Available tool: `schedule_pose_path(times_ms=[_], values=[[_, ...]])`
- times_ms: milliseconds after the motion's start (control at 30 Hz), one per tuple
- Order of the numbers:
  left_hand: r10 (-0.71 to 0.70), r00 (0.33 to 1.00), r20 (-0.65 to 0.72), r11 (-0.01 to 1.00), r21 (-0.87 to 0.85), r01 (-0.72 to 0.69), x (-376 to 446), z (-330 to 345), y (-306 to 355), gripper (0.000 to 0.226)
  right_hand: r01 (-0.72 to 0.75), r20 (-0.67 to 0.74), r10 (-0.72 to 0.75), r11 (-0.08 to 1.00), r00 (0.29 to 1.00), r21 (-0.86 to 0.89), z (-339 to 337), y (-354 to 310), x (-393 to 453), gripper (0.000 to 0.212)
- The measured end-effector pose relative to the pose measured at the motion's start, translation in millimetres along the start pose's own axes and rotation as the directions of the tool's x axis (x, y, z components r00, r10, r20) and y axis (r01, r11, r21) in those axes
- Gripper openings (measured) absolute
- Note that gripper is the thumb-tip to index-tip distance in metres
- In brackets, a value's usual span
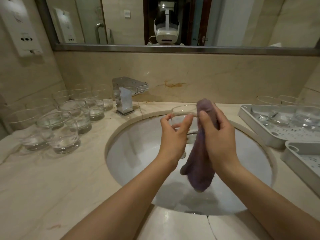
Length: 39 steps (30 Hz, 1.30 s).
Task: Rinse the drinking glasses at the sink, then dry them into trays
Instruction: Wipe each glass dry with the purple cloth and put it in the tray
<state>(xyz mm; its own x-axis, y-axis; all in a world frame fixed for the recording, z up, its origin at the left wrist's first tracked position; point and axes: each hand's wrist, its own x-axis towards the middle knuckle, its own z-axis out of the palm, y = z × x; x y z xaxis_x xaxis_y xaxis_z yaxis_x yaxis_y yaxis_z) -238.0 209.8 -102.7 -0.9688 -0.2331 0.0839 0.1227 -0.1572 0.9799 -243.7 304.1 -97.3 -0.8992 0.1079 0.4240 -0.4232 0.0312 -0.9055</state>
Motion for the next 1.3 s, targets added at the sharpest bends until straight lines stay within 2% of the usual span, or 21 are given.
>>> schedule_pose_path(times_ms=[33,100,133,167,233,300,367,433,567,633,700,733,800,833,867,933,1000,1100,1167,1233,1300], values=[[-0.006,1.000,-0.022,0.999,-0.044,0.005,1.3,0.1,-1.0,0.052,0.160,0.032,-0.156,0.976,0.987,-0.146,3.7,2.5,-5.9,0.043],[-0.021,0.993,-0.113,0.996,-0.087,0.011,3.1,1.0,-4.7,0.045,0.397,0.106,-0.386,0.843,0.917,-0.363,13.8,17.7,-13.0,0.050],[-0.025,0.990,-0.142,0.997,-0.077,0.014,4.2,1.8,-7.7,0.045,0.435,0.107,-0.430,0.808,0.896,-0.398,17.2,24.6,-13.9,0.052],[-0.021,0.990,-0.141,0.998,-0.056,0.013,4.4,3.2,-10.5,0.046,0.410,0.073,-0.415,0.830,0.907,-0.379,18.9,27.8,-11.9,0.052],[-0.014,0.994,-0.107,1.000,-0.020,0.012,-1.7,8.6,-10.7,0.052,0.270,-0.040,-0.287,0.933,0.957,-0.236,16.9,22.9,-4.0,0.046],[0.002,0.999,-0.053,1.000,0.029,0.000,-5.6,12.6,-12.8,0.060,0.055,-0.110,-0.056,0.998,0.992,-0.008,7.3,17.5,4.2,0.034],[0.057,0.998,0.030,0.995,0.082,-0.060,-8.0,14.2,-12.1,0.054,-0.223,-0.090,0.254,0.937,0.963,0.268,-1.2,15.3,12.2,0.022],[0.090,0.990,0.111,0.993,0.068,-0.098,-5.6,12.1,-10.4,0.054,-0.394,-0.004,0.434,0.820,0.901,0.415,-4.7,13.5,15.0,0.030],[0.077,0.980,0.186,0.977,0.181,-0.111,-3.9,7.3,-4.5,0.104,-0.475,0.051,0.512,0.750,0.857,0.460,-3.3,8.7,12.0,0.026],[0.099,0.983,0.151,0.964,0.232,-0.133,-3.2,4.2,-4.9,0.102,-0.486,0.033,0.526,0.758,0.850,0.436,-2.7,8.4,9.7,0.030],[0.118,0.989,0.094,0.973,0.188,-0.134,0.4,-0.1,-5.0,0.086,-0.442,0.007,0.469,0.826,0.883,0.349,-0.9,6.8,6.7,0.034],[0.110,0.992,0.063,0.982,0.144,-0.118,1.5,-1.6,-4.5,0.077,-0.374,-0.014,0.394,0.883,0.919,0.282,0.6,5.8,3.9,0.034],[0.051,0.999,-0.009,0.998,0.049,-0.050,4.4,-2.2,-4.8,0.063,-0.118,-0.012,0.119,0.990,0.993,0.080,4.0,4.7,-5.2,0.033],[0.030,0.998,-0.050,1.000,0.011,-0.029,6.7,-2.9,-6.0,0.059,0.041,0.031,-0.040,0.998,0.999,-0.049,5.6,6.9,-9.5,0.036],[0.026,0.994,-0.104,0.999,-0.031,-0.030,7.9,-4.3,-6.0,0.059,0.183,0.090,-0.170,0.967,0.981,-0.175,8.8,10.0,-13.5,0.041],[0.033,0.982,-0.185,0.994,-0.097,-0.051,10.5,-7.7,-6.3,0.075,0.396,0.195,-0.349,0.856,0.917,-0.332,17.9,23.1,-16.7,0.053],[0.032,0.981,-0.191,0.994,-0.098,-0.051,10.7,-8.7,-7.7,0.080,0.436,0.188,-0.394,0.836,0.899,-0.333,24.0,28.4,-15.4,0.055],[0.010,0.995,-0.102,0.997,-0.074,-0.017,3.0,1.0,-9.8,0.045,0.274,0.013,-0.276,0.947,0.961,-0.168,18.2,20.3,-4.9,0.045],[0.012,1.000,-0.023,0.999,-0.031,-0.013,-2.2,7.8,-12.5,0.034,0.055,-0.060,-0.054,0.998,0.997,0.025,7.2,14.7,2.8,0.034],[0.057,0.998,0.036,0.998,0.009,-0.057,-7.6,9.6,-10.5,0.034,-0.220,-0.047,0.240,0.940,0.970,0.262,1.0,11.1,8.5,0.030],[0.077,0.993,0.094,0.997,0.021,-0.080,-7.0,5.3,-7.6,0.041,-0.366,0.005,0.391,0.858,0.921,0.361,0.3,9.1,9.5,0.036]])
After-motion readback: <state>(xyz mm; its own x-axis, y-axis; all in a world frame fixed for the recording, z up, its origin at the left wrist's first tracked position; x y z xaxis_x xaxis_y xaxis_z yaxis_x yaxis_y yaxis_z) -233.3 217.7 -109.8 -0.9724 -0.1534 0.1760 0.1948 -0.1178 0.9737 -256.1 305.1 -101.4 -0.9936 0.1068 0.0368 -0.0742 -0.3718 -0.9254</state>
